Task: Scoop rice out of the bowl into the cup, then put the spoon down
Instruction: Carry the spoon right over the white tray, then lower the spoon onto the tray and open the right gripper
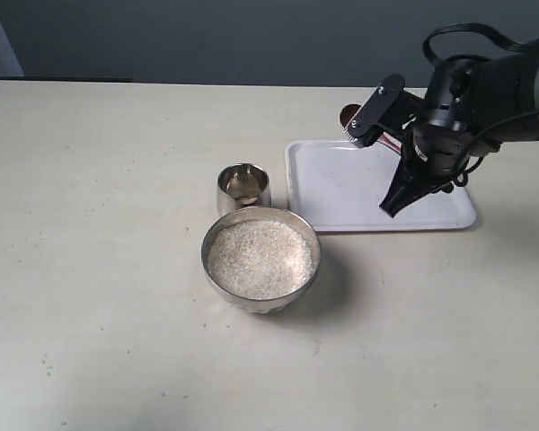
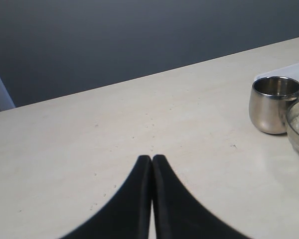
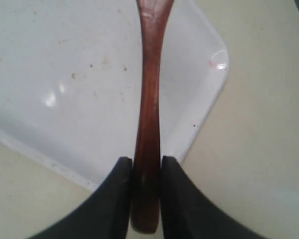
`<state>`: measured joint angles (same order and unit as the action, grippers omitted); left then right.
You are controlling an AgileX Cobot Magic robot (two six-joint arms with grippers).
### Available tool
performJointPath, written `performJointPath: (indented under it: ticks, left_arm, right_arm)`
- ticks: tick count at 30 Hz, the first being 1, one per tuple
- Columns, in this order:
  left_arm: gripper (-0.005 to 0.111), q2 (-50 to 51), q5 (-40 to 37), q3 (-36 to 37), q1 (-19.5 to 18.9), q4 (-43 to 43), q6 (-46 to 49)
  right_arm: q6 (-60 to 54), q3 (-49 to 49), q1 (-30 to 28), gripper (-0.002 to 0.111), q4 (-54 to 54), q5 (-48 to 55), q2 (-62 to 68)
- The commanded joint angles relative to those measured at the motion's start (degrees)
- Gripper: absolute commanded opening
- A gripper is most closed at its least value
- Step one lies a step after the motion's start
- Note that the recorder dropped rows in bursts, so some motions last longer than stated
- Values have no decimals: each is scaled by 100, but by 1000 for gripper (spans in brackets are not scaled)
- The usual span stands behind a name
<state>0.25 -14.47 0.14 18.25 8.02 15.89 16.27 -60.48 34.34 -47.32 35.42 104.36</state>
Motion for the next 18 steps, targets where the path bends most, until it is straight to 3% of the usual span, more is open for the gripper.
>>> performJointPath:
  ticks: [1,6,18]
  left_arm:
    - [1,-25,79,-14,13,2,-31]
    - [1,-25,79,-14,13,2,-31]
    - [1,-25,79,-14,13,2,-31]
  right_arm:
    - [-264,38,-192,-1,472,-423,215]
    - [-791,38,-192,-1,961,-471,546]
    - [-758,38,-192,2,824,-526,987]
